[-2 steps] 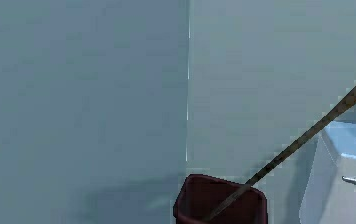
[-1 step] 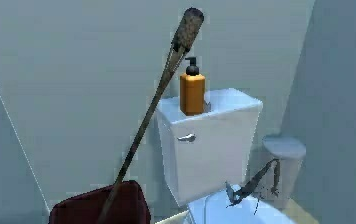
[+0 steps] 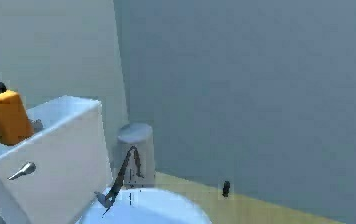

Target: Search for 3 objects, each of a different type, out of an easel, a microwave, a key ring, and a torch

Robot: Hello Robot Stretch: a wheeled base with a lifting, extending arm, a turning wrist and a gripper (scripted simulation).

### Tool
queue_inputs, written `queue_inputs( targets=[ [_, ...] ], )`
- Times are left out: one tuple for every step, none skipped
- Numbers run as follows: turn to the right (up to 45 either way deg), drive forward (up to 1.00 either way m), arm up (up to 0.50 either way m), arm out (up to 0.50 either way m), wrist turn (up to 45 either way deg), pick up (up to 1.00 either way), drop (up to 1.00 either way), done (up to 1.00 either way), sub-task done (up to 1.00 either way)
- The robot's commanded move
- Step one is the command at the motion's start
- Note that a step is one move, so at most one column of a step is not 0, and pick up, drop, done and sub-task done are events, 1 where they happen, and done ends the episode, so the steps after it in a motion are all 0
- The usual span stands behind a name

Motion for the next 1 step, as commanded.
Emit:
queue_inputs(
  targets=[
    [42.0, 0.0, 0.0, 0.0, 0.0, 0.0, 0.0, 0.0, 0.0]
  ],
)
